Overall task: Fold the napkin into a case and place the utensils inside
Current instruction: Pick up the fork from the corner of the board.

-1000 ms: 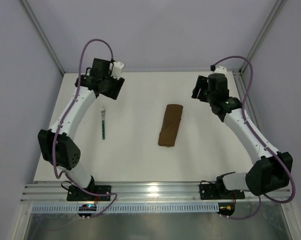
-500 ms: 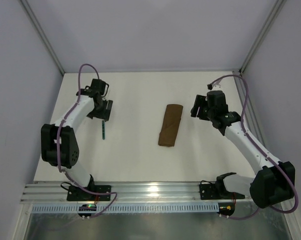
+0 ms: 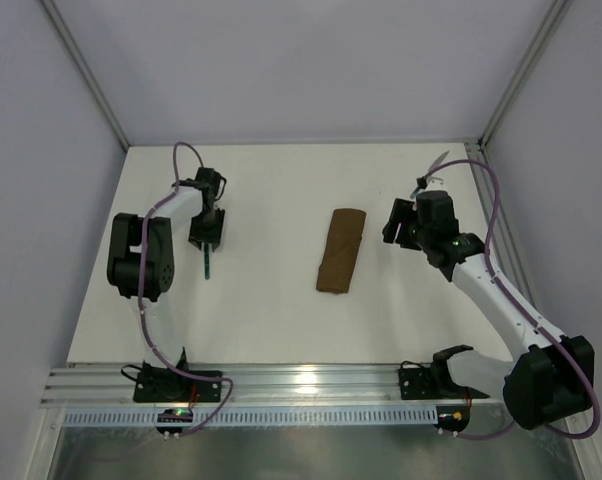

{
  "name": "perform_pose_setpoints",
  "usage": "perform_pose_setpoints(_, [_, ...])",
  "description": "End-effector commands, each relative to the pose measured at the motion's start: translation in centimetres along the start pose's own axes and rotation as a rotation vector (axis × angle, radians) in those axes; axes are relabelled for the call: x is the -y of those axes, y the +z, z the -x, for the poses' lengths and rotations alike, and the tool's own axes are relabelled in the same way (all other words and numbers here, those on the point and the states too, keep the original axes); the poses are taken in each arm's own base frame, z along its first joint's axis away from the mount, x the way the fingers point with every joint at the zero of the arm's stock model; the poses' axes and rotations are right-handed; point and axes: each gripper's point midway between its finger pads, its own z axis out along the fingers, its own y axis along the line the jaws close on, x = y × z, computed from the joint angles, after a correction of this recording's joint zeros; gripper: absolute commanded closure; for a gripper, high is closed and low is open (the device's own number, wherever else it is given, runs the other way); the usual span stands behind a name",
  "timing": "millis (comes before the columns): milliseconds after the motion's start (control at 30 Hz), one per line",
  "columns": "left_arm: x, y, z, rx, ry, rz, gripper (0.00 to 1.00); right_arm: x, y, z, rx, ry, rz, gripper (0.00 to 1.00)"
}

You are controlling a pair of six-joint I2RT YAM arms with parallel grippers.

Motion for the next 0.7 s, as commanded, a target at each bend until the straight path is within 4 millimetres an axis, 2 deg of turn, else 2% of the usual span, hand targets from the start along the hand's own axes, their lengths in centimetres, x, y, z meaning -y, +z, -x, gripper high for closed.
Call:
perform_pose_setpoints(0, [-0.1,1.3,0.8,0.014,-0.057,-0.023,0.6,-0.5,0.1,-0.1,0.003,0.012,0.023,0.32])
perform_pose_setpoints(33, [0.1,1.3,0.7,0.009,-0.055,-0.035,0.65,-0.6,0.3,-0.5,-0.007,0.014,0.032,0.32])
perform_pose_setpoints(67, [0.3,1.5,0.4,0.002,-0.055,-0.045,0.77,-0.6,0.4,-0.7,-0.009,0.021,0.036,0.32])
perform_pose_setpoints(100, [0.8,1.6,0.0,-0.012,-0.055,-0.068,0.81,-0.7,0.5,-0.9,-0.013,0.025,0.044,0.32])
perform_pose_setpoints(133, [1.0,1.6,-0.3,-0.02,-0.056,-0.081,0.9,-0.7,0.7,-1.2,-0.018,0.029,0.044,0.32])
perform_pose_setpoints(200, [1.3,1.7,-1.1,-0.044,-0.049,-0.097,0.98,-0.5,0.8,-1.4,-0.018,0.034,0.039,0.32])
perform_pose_setpoints(300, [1.3,1.6,-1.3,-0.046,-0.044,-0.103,1.0,-0.3,1.0,-1.8,-0.025,0.033,0.032,0.32])
perform_pose_setpoints(400, [2.3,0.1,0.2,0.0,-0.079,-0.143,1.0,-0.7,1.5,-2.3,-0.04,0.051,0.054,0.32])
perform_pose_setpoints(467, [3.3,-2.7,2.9,0.098,-0.097,-0.169,1.0,-0.8,2.1,-3.0,-0.056,0.065,0.06,0.32])
perform_pose_setpoints(533, [6.1,-5.8,5.1,0.184,-0.095,-0.208,1.0,-0.6,3.0,-3.9,-0.075,0.09,0.049,0.32])
perform_pose_setpoints(567, [7.3,-7.9,7.2,0.253,-0.099,-0.235,1.0,-0.5,3.2,-4.1,-0.079,0.098,0.045,0.32])
perform_pose_setpoints(600, [9.8,-9.6,7.9,0.288,-0.101,-0.27,1.0,-0.4,3.4,-4.3,-0.082,0.103,0.045,0.32])
perform_pose_setpoints(633, [11.3,-10.8,8.7,0.323,-0.099,-0.293,1.0,-1.0,3.5,-4.6,-0.097,0.109,0.076,0.32])
perform_pose_setpoints(667, [12.6,-13.0,10.8,0.397,-0.107,-0.32,1.0,-1.1,3.5,-4.7,-0.099,0.109,0.079,0.32])
